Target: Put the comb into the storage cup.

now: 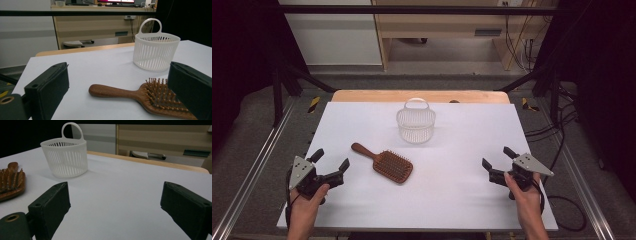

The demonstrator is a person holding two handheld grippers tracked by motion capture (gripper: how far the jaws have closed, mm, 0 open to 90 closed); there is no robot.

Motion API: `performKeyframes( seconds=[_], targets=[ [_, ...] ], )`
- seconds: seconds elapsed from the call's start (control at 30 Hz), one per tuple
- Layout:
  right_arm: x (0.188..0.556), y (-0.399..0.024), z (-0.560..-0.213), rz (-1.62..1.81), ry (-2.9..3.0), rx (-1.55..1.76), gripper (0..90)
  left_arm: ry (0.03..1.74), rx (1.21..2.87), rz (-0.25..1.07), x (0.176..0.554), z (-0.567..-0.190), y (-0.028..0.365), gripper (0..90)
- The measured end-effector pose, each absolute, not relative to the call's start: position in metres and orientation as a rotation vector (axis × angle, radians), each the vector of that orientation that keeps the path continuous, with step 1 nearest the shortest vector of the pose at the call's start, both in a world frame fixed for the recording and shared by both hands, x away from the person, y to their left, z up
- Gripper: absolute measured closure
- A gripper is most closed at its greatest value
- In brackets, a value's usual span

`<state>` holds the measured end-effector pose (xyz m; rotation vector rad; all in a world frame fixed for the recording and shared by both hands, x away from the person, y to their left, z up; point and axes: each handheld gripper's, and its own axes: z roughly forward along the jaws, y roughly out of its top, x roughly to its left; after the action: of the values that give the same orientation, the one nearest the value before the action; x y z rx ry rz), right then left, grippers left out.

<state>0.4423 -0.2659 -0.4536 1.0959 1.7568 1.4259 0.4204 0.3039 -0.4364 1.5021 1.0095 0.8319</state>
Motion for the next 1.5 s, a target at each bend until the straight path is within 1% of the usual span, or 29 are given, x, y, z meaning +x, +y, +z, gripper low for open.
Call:
performKeyframes(
  seconds=[0.2, 0.3, 0.33, 0.4, 0.43, 0.53, 0.57, 0.6, 0.7, 0.73, 0.77, 0.8, 0.83, 0.87, 0.9, 0.97, 1.0, 1.13, 1.3, 1.5],
  targets=[
    [0.443, -0.260, -0.455, 1.403, 1.790, 1.086, 9.1, 1.030, 1.533, 0.844, 0.423, -0.438, 0.299, 6.9],
    [0.443, -0.259, -0.456, 1.394, 1.798, 1.088, 9.1, 1.040, 1.541, 0.826, 0.423, -0.438, 0.298, 8.7],
    [0.442, -0.259, -0.456, 1.391, 1.799, 1.090, 9.1, 1.046, 1.551, 0.825, 0.424, -0.438, 0.298, 11.6],
    [0.442, -0.259, -0.456, 1.390, 1.799, 1.089, 9.1, 1.054, 1.561, 0.815, 0.424, -0.438, 0.297, 12.9],
    [0.442, -0.259, -0.456, 1.390, 1.799, 1.093, 9.2, 1.051, 1.572, 0.807, 0.424, -0.438, 0.296, 21.2],
    [0.443, -0.258, -0.457, 1.385, 1.800, 1.097, 9.3, 1.058, 1.607, 0.770, 0.426, -0.437, 0.293, 32.1],
    [0.444, -0.259, -0.457, 1.382, 1.801, 1.094, 9.4, 1.052, 1.643, 0.783, 0.432, -0.436, 0.290, 35.9],
    [0.444, -0.259, -0.457, 1.383, 1.800, 1.097, 9.5, 1.052, 1.643, 0.783, 0.432, -0.436, 0.290, 41.6],
    [0.444, -0.258, -0.457, 1.390, 1.799, 1.105, 9.9, 1.027, 1.713, 0.768, 0.444, -0.433, 0.286, 57.1],
    [0.444, -0.258, -0.456, 1.394, 1.796, 1.108, 10.1, 1.017, 1.728, 0.744, 0.451, -0.433, 0.285, 59.1],
    [0.444, -0.257, -0.456, 1.395, 1.798, 1.108, 10.1, 1.026, 1.738, 0.725, 0.464, -0.434, 0.285, 65.2],
    [0.444, -0.257, -0.456, 1.395, 1.798, 1.108, 10.1, 1.026, 1.738, 0.725, 0.464, -0.434, 0.285, 70.6],
    [0.443, -0.257, -0.456, 1.389, 1.805, 1.098, 10.1, 1.026, 1.748, 0.714, 0.471, -0.434, 0.285, 70.6],
    [0.443, -0.257, -0.456, 1.388, 1.807, 1.095, 10.2, 1.037, 1.764, 0.699, 0.480, -0.436, 0.285, 72.5],
    [0.443, -0.257, -0.456, 1.393, 1.805, 1.091, 10.3, 1.041, 1.772, 0.692, 0.486, -0.436, 0.285, 80.0],
    [0.443, -0.257, -0.456, 1.395, 1.806, 1.091, 10.4, 1.046, 1.795, 0.662, 0.498, -0.438, 0.283, 81.8],
    [0.443, -0.257, -0.456, 1.396, 1.807, 1.091, 10.5, 1.048, 1.815, 0.653, 0.504, -0.438, 0.282, 86.8],
    [0.444, -0.256, -0.456, 1.394, 1.809, 1.086, 10.6, 1.059, 1.867, 0.608, 0.524, -0.440, 0.278, 90.0],
    [0.445, -0.254, -0.457, 1.389, 1.821, 1.084, 10.5, 1.115, 1.854, 0.565, 0.541, -0.442, 0.277, 90.0],
    [0.446, -0.253, -0.456, 1.390, 1.820, 1.084, 10.4, 1.125, 1.877, 0.554, 0.551, -0.443, 0.273, 90.0]
  ],
)
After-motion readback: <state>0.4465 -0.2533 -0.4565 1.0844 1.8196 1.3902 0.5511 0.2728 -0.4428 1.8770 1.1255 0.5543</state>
